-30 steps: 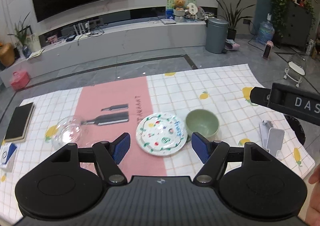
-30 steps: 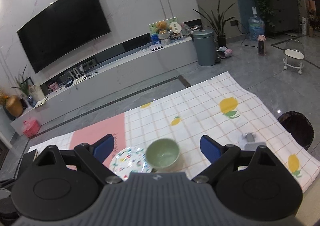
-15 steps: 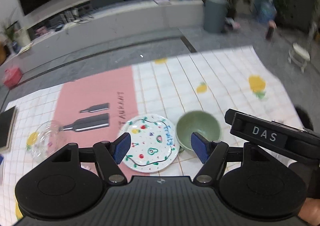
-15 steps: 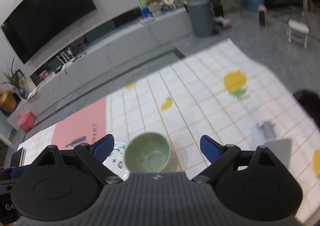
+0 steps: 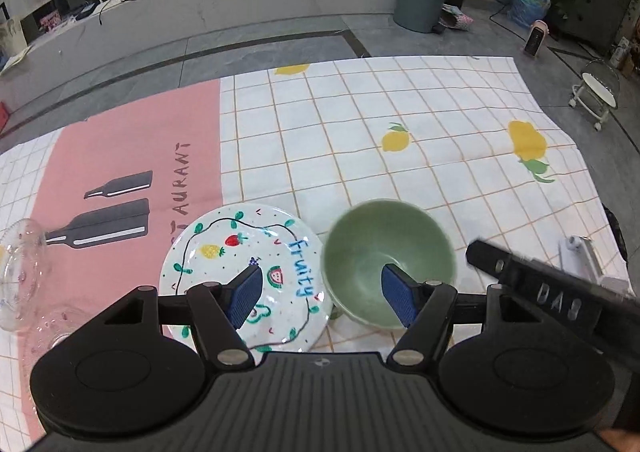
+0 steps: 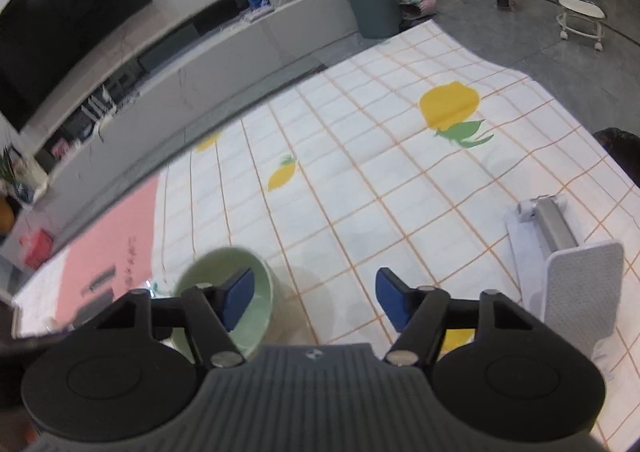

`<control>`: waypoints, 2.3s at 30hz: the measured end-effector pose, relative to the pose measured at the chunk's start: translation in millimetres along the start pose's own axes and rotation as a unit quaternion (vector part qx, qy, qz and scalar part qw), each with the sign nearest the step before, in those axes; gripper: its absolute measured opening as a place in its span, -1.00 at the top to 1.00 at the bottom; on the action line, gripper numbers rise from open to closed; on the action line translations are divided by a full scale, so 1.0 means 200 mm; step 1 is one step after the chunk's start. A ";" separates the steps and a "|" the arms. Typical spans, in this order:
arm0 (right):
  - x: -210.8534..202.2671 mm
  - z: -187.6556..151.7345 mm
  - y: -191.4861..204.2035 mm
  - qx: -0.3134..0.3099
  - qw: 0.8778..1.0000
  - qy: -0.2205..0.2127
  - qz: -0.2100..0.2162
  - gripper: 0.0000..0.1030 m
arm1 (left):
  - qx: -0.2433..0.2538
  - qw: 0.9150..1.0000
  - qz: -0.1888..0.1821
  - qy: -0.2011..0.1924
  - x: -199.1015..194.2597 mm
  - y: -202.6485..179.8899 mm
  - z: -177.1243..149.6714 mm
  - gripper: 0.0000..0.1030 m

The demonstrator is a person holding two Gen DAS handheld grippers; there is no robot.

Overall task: Organize plates and bowls
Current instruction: 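Move both tools toward the green ceramic bowl, then close both tools on the green bowl rim, then lift the green bowl with both tools and carry it over the steel bowl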

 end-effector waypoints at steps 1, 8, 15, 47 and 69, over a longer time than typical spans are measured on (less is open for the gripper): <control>0.02 -0.01 0.00 0.000 1.000 0.005 0.003 -0.26 | -0.002 1.000 0.002 0.002 0.02 0.01 0.00 -0.51; 0.11 -0.04 0.02 -0.009 1.000 0.029 0.009 -0.20 | -0.014 0.999 0.013 0.040 0.14 0.05 0.02 -0.42; 0.16 -0.07 0.02 0.014 0.999 0.045 0.014 0.02 | 0.005 1.000 0.011 0.026 0.17 0.01 0.05 -0.21; 0.28 -0.13 -0.12 0.172 0.977 0.068 0.110 0.62 | 0.010 0.999 -0.010 0.039 0.32 -0.08 0.03 0.70; -0.20 -0.12 0.01 0.141 0.982 0.026 0.125 0.62 | 0.023 1.000 -0.007 0.011 -0.17 -0.08 -0.06 0.72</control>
Point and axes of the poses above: each gripper's, at about its wrist camera, not at the fingertips, and x roughly the way its jaws point, y to its left, z to its top, the point moved 1 cm from there along x, roughly the way its jaws point, and after that the axes turned 5 degrees about z, right-handed, at the moved point
